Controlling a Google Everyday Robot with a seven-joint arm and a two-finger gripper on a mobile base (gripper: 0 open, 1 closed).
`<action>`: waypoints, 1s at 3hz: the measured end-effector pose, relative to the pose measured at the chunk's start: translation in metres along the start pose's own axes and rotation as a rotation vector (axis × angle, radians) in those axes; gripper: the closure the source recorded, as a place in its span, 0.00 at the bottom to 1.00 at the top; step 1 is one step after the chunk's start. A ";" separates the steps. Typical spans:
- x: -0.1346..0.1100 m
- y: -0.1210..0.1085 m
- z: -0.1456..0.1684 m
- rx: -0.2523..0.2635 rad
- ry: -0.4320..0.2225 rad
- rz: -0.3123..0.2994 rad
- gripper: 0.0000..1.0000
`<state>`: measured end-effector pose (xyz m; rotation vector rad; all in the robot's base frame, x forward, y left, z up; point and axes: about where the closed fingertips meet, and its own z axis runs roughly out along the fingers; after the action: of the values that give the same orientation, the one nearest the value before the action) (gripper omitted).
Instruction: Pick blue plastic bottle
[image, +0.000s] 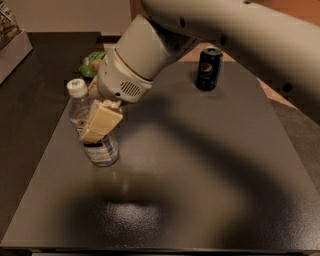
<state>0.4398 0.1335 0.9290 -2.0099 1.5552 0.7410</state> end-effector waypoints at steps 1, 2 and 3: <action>-0.010 -0.006 -0.019 0.014 -0.004 -0.012 0.87; -0.027 -0.011 -0.052 0.049 -0.014 -0.025 1.00; -0.048 -0.013 -0.091 0.086 -0.030 -0.034 1.00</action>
Offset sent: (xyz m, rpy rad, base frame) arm 0.0219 -0.0277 0.1044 0.0551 -0.0866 -0.0384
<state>0.4543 0.1093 1.0285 -1.9496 1.5065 0.6770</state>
